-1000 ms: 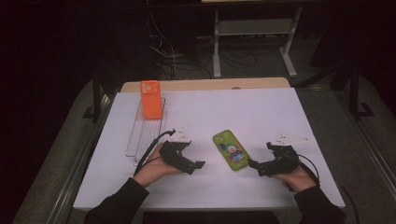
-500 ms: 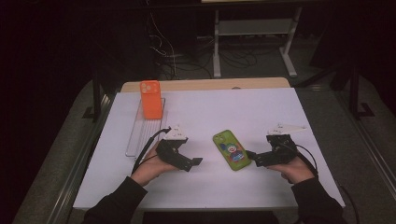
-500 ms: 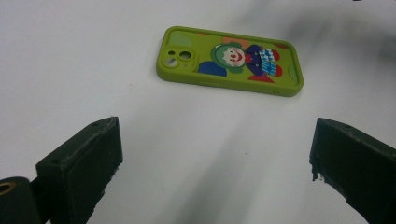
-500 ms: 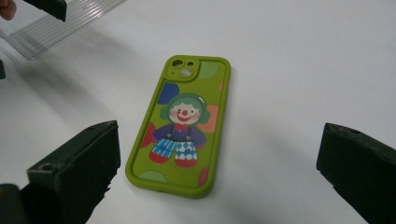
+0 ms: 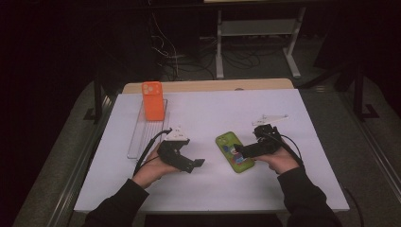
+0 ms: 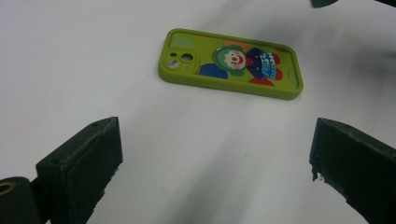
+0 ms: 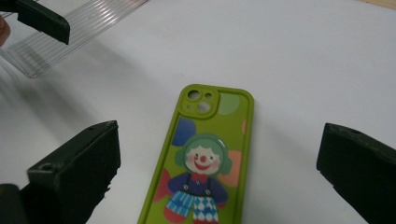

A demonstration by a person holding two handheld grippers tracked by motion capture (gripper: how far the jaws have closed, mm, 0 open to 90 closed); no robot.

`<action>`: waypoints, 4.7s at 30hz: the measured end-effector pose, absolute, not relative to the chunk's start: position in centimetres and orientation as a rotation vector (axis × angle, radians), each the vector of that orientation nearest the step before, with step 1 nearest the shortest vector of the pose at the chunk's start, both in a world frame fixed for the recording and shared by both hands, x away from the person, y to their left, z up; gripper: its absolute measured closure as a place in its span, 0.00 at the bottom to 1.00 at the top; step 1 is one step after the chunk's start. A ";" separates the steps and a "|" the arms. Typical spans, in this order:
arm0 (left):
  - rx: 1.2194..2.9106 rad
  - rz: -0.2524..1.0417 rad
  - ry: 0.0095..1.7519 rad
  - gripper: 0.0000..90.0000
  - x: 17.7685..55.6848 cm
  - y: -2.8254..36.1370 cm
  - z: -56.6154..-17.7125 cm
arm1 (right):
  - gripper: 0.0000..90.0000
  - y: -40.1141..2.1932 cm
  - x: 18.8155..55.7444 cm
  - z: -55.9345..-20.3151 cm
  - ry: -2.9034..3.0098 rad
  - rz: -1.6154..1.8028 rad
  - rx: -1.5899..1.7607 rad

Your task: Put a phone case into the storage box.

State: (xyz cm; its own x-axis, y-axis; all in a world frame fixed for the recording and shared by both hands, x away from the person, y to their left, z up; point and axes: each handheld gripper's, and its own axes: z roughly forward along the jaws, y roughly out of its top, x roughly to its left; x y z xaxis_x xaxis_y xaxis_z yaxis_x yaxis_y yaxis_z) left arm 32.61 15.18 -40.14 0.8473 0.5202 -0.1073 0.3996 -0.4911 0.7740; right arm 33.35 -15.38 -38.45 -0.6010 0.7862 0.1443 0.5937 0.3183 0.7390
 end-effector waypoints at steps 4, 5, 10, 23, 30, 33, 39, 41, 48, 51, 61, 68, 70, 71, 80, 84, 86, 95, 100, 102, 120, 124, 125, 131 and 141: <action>2.145 0.169 0.669 0.02 32.6 15.1 -40.2 | 0.00 -14.2 34.1 -38.8 2.363 1.127 1.249; 2.146 0.167 0.668 0.02 32.6 15.1 -40.2 | 0.00 -13.9 34.2 -38.8 2.369 1.121 1.249; 2.150 0.160 0.671 0.02 32.6 15.0 -40.3 | 0.00 -12.8 34.9 -39.1 2.371 1.080 1.274; 2.153 0.162 0.669 0.02 32.6 15.0 -40.4 | 0.00 -12.1 35.2 -40.4 2.375 0.950 1.333; 2.159 0.163 0.670 0.02 32.6 15.0 -40.4 | 0.00 -12.2 35.2 -41.2 2.381 0.918 1.370; 2.154 0.160 0.678 0.02 32.6 15.0 -40.4 | 0.00 -12.0 35.1 -41.6 2.385 0.897 1.369; 2.152 0.157 0.684 0.02 32.5 15.0 -40.5 | 0.00 -11.7 35.1 -42.6 2.415 0.848 1.378; 2.152 0.158 0.683 0.02 32.5 15.0 -40.5 | 0.00 -11.6 35.0 -42.8 2.421 0.832 1.385; 2.155 0.157 0.680 0.02 32.5 15.0 -40.5 | 0.00 -11.0 35.0 -43.5 2.449 0.794 1.387; 2.155 0.156 0.680 0.02 32.5 14.9 -40.5 | 0.02 -10.9 34.9 -43.6 2.453 0.782 1.399; 2.157 0.156 0.679 0.02 32.6 15.0 -40.6 | 0.13 -10.5 34.7 -44.2 2.457 0.745 1.379; 2.160 0.158 0.679 0.02 32.5 14.9 -40.6 | 0.15 -10.3 34.4 -44.3 2.427 0.732 1.398; 2.159 0.158 0.679 0.02 32.6 14.9 -40.7 | 0.16 -10.3 34.4 -44.3 2.426 0.730 1.398; 2.159 0.154 0.679 0.02 32.5 14.9 -40.7 | 0.16 -10.3 34.4 -44.2 2.425 0.729 1.403; 2.164 0.154 0.669 0.02 32.8 14.8 -40.6 | 0.17 -10.5 34.8 -43.9 2.461 0.743 1.400; 2.162 0.152 0.671 0.02 33.1 14.8 -40.3 | 0.17 -11.2 35.4 -42.7 2.512 0.791 1.315; 2.164 0.166 0.667 0.02 33.4 14.9 -40.1 | 0.17 -11.7 35.8 -42.1 2.543 0.793 1.257; 2.137 0.167 0.633 0.02 35.0 15.1 -38.3 | 0.17 -14.1 37.4 -39.5 2.641 0.858 1.051; 2.150 0.172 0.580 0.02 35.9 14.7 -37.3 | 0.17 -14.6 38.4 -38.1 2.696 0.895 0.975; 2.156 0.170 0.556 0.02 36.3 14.5 -37.0 | 0.17 -14.7 38.8 -37.8 2.711 0.904 0.937; 2.237 0.075 0.317 0.02 36.5 13.6 -37.1 | 0.17 -12.9 37.8 -37.8 2.911 0.958 0.500; 2.229 0.051 0.294 0.02 36.0 13.3 -37.2 | 0.17 -12.1 37.1 -38.0 2.963 0.956 0.406; 2.231 0.045 0.277 0.02 35.9 13.3 -37.1 | 0.17 -12.0 37.0 -38.0 2.971 0.950 0.391; 2.256 0.003 0.190 0.02 35.5 12.9 -37.2 | 0.17 -11.0 36.2 -37.9 3.017 0.946 0.284; 2.303 -0.038 0.104 0.03 34.9 12.2 -37.8 | 0.17 -9.6 35.1 -37.5 3.036 0.909 0.138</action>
State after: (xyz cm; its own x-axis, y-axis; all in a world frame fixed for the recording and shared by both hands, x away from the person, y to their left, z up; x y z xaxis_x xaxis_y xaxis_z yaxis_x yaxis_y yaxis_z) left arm 34.89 12.22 -37.76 0.9961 0.0632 -0.0609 0.0875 -0.6673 0.7396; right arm 35.07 -9.63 -37.52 -0.9957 0.0747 0.0542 0.0922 0.8318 0.5473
